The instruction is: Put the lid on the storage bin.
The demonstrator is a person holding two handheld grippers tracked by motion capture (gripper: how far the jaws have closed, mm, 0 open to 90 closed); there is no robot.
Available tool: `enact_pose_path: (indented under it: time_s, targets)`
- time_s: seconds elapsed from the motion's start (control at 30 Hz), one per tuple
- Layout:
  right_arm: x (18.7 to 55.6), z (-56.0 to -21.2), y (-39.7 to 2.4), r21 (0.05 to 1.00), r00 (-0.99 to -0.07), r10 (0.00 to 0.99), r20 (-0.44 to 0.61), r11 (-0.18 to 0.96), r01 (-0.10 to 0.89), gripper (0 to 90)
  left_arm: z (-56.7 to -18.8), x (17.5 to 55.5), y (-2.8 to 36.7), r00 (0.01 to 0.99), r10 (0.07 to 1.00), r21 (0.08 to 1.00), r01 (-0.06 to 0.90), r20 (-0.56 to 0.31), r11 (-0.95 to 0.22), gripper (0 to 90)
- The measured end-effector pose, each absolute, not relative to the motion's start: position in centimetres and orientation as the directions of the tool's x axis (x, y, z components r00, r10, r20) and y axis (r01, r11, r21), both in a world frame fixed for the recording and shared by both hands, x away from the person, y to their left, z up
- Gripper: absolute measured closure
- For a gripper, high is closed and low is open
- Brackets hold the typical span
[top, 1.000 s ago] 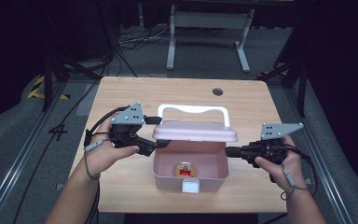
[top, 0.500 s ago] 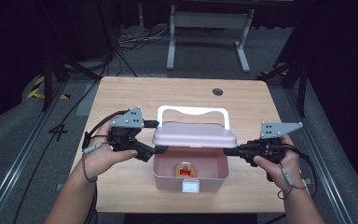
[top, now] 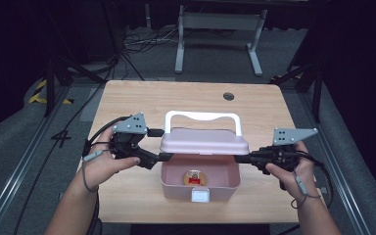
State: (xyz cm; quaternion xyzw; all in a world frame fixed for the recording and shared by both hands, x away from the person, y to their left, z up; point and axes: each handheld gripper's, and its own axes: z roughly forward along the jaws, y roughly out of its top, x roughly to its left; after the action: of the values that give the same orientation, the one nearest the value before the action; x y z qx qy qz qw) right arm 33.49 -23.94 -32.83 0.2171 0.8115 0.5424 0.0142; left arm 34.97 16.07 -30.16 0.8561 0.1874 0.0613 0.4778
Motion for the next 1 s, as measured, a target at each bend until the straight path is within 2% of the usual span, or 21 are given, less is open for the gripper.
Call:
enact_pose_path:
  time_s: [0.7, 0.83, 1.0]
  targets:
    - [33.1, -32.6, -24.3, 0.871, -0.896, 0.386, 0.22, 0.336, 0.359, 90.0, -29.7, 34.5, 19.7, 0.907, 0.415, 0.812, 0.294, -0.07, -0.504, 22.0]
    - [33.1, -32.6, -24.3, 0.866, -0.893, 0.389, 0.225, 0.341, 0.367, 90.0, -29.9, 34.5, 19.9, 0.896, 0.442, 0.778, 0.306, -0.041, -0.549, 22.6]
    - [33.1, -32.6, -24.2, 0.862, -0.893, 0.391, 0.223, 0.348, 0.368, 90.0, -30.1, 35.1, 20.7, 0.868, 0.495, 0.771, 0.344, -0.042, -0.536, 23.0]
